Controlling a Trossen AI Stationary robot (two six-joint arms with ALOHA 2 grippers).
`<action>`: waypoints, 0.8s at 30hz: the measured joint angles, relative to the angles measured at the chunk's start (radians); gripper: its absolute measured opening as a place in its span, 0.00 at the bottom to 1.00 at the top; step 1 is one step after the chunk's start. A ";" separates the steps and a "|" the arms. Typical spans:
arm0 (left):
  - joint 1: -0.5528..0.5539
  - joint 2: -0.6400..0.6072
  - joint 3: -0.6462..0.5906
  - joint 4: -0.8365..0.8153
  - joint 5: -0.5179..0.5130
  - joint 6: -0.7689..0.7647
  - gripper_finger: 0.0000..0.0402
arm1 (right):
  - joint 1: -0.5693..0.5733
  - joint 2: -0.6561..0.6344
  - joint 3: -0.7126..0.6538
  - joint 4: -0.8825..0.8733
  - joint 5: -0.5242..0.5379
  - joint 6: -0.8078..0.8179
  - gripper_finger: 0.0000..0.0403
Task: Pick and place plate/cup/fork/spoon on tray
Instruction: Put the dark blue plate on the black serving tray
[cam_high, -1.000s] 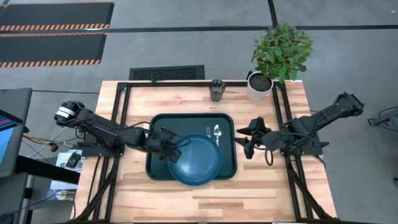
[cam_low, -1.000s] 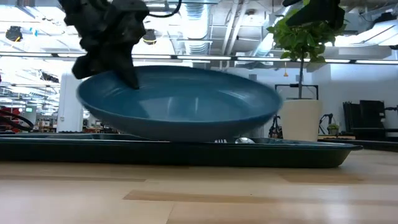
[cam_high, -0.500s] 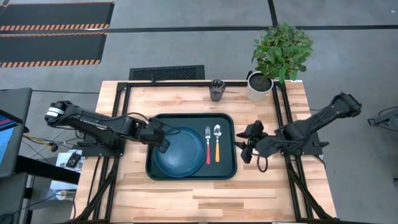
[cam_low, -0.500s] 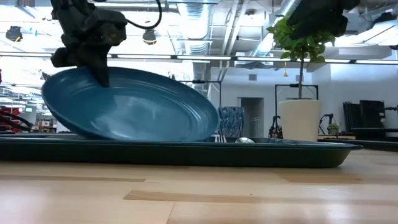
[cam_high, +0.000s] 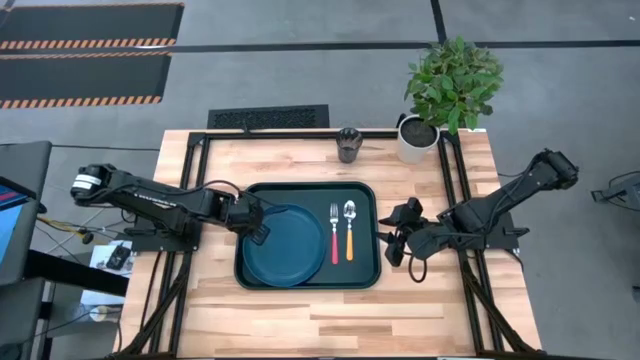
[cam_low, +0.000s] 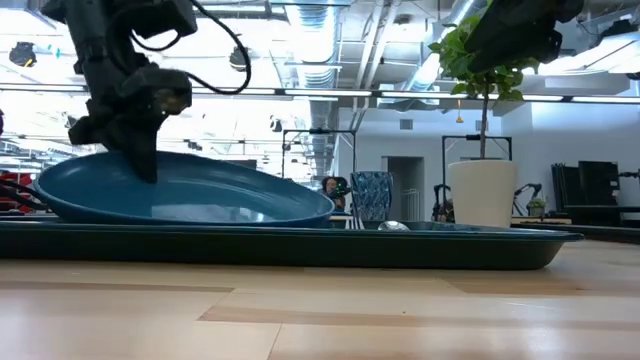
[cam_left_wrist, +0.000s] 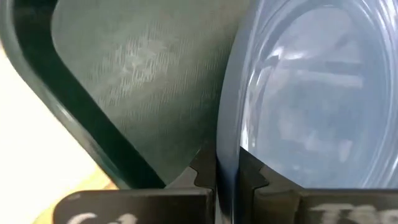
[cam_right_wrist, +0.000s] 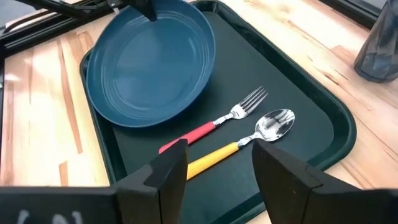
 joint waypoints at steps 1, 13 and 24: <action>0.007 0.000 -0.011 0.013 0.007 0.010 0.00 | 0.000 0.000 0.000 0.000 0.000 0.000 0.50; 0.052 0.003 -0.118 0.071 0.036 0.042 0.13 | 0.000 0.000 0.000 0.000 0.000 0.007 0.48; 0.052 0.004 -0.118 0.093 0.031 0.056 0.36 | 0.000 0.000 0.000 -0.003 0.000 0.007 0.47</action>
